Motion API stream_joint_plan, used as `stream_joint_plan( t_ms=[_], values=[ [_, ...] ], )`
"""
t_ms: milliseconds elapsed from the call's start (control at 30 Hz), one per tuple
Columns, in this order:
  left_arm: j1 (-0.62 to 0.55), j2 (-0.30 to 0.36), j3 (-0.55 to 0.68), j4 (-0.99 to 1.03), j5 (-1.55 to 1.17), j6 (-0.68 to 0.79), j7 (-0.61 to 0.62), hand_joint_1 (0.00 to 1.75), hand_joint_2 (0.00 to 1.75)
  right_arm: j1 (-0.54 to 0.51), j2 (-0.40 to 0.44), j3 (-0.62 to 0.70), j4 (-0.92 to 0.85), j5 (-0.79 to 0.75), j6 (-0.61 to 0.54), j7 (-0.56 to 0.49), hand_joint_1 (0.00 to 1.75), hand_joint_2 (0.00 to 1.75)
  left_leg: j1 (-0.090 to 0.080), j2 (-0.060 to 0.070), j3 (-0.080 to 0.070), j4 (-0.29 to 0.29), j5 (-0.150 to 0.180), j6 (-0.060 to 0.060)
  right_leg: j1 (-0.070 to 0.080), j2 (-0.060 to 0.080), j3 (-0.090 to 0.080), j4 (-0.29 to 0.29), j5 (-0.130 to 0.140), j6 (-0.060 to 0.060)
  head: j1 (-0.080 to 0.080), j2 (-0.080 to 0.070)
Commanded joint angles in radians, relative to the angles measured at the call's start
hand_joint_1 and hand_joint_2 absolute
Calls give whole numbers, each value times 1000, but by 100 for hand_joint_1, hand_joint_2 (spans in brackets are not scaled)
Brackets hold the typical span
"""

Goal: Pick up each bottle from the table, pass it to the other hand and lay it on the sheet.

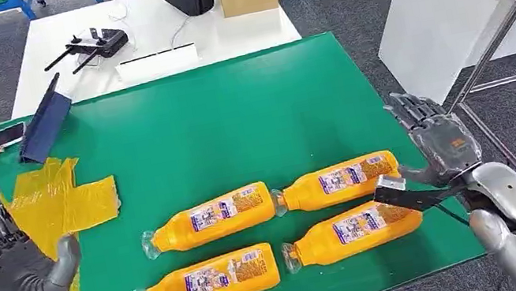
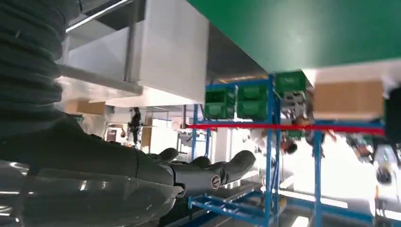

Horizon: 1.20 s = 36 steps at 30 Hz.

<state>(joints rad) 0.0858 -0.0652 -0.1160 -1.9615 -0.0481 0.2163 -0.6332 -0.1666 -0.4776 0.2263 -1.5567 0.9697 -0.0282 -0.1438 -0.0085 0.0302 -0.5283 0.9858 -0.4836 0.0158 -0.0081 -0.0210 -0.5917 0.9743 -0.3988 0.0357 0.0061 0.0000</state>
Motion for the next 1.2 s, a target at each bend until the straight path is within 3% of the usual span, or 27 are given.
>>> stream_joint_plan(
  t_ms=[33,700,933,1200],
  values=[
    [-49,-17,6,89,4,-4,8,0,175,-110,-32,134,197,18,12,15,0,175,1,-1,3,-1,0,-1,1,2,3,-2,0,-1,0,0],
    [-79,-27,-13,140,32,-3,32,0,175,-266,79,343,391,-21,22,-3,0,175,2,1,4,-2,-1,-2,2,5,3,-2,1,-1,0,0],
    [-79,-29,-13,146,34,-3,33,0,175,-275,86,353,412,-20,26,-3,0,175,1,0,3,-1,-1,-1,1,4,2,-1,0,-1,0,0],
    [-77,-31,20,156,65,1,24,0,175,-360,70,442,576,-17,88,31,0,175,2,-1,3,-1,0,-2,2,3,3,-1,0,-1,0,0]
  ],
)
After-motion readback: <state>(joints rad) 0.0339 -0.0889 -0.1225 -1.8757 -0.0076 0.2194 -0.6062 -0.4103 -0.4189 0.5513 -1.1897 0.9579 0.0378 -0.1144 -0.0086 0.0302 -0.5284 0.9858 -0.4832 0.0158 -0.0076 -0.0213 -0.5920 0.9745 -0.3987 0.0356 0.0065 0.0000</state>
